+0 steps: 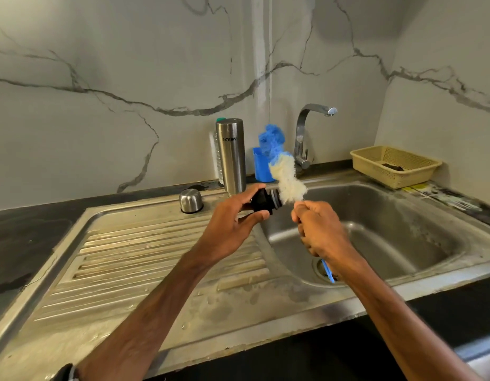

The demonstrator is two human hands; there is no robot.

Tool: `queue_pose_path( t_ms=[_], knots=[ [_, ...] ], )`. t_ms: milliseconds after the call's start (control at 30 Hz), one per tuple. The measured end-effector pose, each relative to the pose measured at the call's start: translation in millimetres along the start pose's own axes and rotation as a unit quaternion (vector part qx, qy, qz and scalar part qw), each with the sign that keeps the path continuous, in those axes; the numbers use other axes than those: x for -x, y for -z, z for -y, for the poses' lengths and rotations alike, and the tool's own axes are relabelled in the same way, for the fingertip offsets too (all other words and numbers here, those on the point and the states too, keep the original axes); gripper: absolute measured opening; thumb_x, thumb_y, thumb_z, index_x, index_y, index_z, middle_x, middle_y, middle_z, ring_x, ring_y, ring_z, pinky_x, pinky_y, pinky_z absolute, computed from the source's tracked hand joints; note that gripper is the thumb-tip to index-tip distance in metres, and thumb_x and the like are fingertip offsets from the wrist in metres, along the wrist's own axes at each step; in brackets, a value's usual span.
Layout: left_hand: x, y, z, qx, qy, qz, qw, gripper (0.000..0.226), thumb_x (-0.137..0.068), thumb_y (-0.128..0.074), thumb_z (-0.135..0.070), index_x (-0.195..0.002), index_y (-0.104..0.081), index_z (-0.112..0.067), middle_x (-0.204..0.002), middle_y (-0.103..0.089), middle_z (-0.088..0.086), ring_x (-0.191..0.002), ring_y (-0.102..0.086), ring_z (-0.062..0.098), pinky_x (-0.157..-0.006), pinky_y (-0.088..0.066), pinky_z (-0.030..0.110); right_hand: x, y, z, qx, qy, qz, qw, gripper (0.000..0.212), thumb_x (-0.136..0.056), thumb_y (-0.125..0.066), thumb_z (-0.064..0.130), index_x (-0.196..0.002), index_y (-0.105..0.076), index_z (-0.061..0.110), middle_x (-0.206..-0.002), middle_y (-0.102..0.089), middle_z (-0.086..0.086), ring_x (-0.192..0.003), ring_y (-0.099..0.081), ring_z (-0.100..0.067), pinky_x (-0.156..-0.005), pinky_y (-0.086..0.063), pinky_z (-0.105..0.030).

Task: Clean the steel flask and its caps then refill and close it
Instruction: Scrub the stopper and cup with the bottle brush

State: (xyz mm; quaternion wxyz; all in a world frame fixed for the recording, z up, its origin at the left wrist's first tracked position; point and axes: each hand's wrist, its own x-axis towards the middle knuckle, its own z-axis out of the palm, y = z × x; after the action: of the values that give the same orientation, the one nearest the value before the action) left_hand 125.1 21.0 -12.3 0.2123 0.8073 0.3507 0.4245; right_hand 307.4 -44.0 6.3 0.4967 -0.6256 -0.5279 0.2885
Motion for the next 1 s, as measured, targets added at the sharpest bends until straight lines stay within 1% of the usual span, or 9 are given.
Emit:
queue_pose_path(
  t_ms=[167, 300, 400, 467, 633, 767, 800, 900, 1000],
  knots=[
    [-0.6, 5.7, 5.4, -0.004, 0.009, -0.012, 1.0, 0.057, -0.096, -0.07, -0.027, -0.15, -0.05, -0.022, -0.131, -0.066, -0.011, -0.117, -0.06, -0.01, -0.097, -0.044, 0.009, 14.4, -8.4, -7.4, 0.035, 0.017, 0.058, 0.998, 0.039, -0.1, -0.04, 0.024, -0.063, -0.051, 0.021, -0.042, -0.039, 0.012, -0.037, -0.03, -0.002, -0.042, -0.024, -0.023],
    [0.5, -1.8, -0.5, -0.007, -0.017, 0.032, 0.999, 0.059, -0.097, -0.068, -0.033, -0.151, -0.047, -0.02, -0.142, -0.061, -0.006, -0.128, -0.057, -0.001, -0.11, -0.044, 0.022, -0.3, -0.6, 1.4, -0.021, -0.021, 0.024, 0.999, 0.035, -0.1, -0.041, 0.02, -0.067, -0.053, 0.02, -0.046, -0.038, 0.008, -0.037, -0.028, -0.007, -0.037, -0.022, -0.021],
    [0.5, 1.6, 0.9, -0.005, -0.02, 0.021, 1.0, 0.059, -0.097, -0.069, -0.027, -0.151, -0.048, -0.019, -0.141, -0.061, -0.007, -0.127, -0.056, -0.005, -0.107, -0.042, 0.015, 4.3, -4.1, -4.1, 0.037, 0.014, 0.03, 0.999, 0.038, -0.102, -0.039, 0.024, -0.066, -0.051, 0.02, -0.046, -0.038, 0.011, -0.041, -0.03, -0.008, -0.042, -0.025, -0.025],
    [4.4, 0.9, 0.9, -0.018, -0.028, 0.037, 0.999, 0.058, -0.097, -0.068, -0.027, -0.151, -0.048, -0.018, -0.142, -0.06, -0.008, -0.125, -0.056, -0.007, -0.106, -0.043, 0.015, 7.9, -3.9, -8.8, 0.07, 0.029, 0.034, 0.997, 0.04, -0.102, -0.04, 0.024, -0.063, -0.049, 0.019, -0.043, -0.039, 0.012, -0.041, -0.031, -0.006, -0.045, -0.026, -0.026],
    [2.2, -1.7, -3.0, -0.002, -0.026, 0.033, 0.999, 0.058, -0.097, -0.068, -0.027, -0.151, -0.048, -0.02, -0.139, -0.063, -0.007, -0.125, -0.058, -0.003, -0.107, -0.044, 0.018, -0.4, -2.5, -15.6, 0.055, 0.008, 0.017, 0.998, 0.038, -0.099, -0.042, 0.023, -0.063, -0.054, 0.016, -0.043, -0.041, 0.009, -0.042, -0.035, -0.011, -0.046, -0.027, -0.027],
    [6.5, -3.7, -3.1, -0.042, -0.038, 0.056, 0.997, 0.058, -0.097, -0.069, -0.028, -0.15, -0.049, -0.018, -0.137, -0.064, -0.005, -0.122, -0.06, -0.001, -0.106, -0.048, 0.022, 2.4, -2.6, -21.5, 0.069, -0.002, 0.029, 0.997, 0.037, -0.098, -0.042, 0.019, -0.063, -0.054, 0.016, -0.038, -0.039, 0.01, -0.039, -0.034, -0.01, -0.046, -0.026, -0.025],
    [6.6, -5.8, -3.1, -0.05, -0.043, 0.062, 0.996, 0.059, -0.096, -0.069, -0.029, -0.15, -0.049, -0.018, -0.137, -0.064, -0.005, -0.122, -0.06, -0.001, -0.106, -0.047, 0.022, 0.6, -0.6, -20.0, 0.063, -0.005, 0.021, 0.998, 0.037, -0.097, -0.042, 0.019, -0.062, -0.054, 0.016, -0.038, -0.04, 0.01, -0.04, -0.035, -0.011, -0.046, -0.026, -0.026],
    [2.2, -4.4, -0.9, -0.051, -0.043, 0.05, 0.997, 0.058, -0.096, -0.069, -0.026, -0.15, -0.049, -0.016, -0.134, -0.06, -0.012, -0.119, -0.059, -0.006, -0.101, -0.043, 0.009, 2.4, -2.0, -17.9, 0.077, 0.013, 0.006, 0.997, 0.038, -0.099, -0.041, 0.019, -0.063, -0.052, 0.017, -0.043, -0.042, 0.009, -0.04, -0.036, -0.008, -0.044, -0.029, -0.025],
    [6.7, -3.8, 0.8, -0.051, -0.03, 0.05, 0.997, 0.058, -0.096, -0.069, -0.029, -0.149, -0.05, -0.015, -0.132, -0.065, -0.007, -0.115, -0.062, -0.004, -0.1, -0.048, 0.014, 10.2, -7.1, -16.6, 0.128, 0.043, 0.003, 0.991, 0.038, -0.101, -0.04, 0.018, -0.065, -0.053, 0.014, -0.05, -0.046, 0.007, -0.044, -0.04, -0.008, -0.044, -0.032, -0.024]
  ],
)
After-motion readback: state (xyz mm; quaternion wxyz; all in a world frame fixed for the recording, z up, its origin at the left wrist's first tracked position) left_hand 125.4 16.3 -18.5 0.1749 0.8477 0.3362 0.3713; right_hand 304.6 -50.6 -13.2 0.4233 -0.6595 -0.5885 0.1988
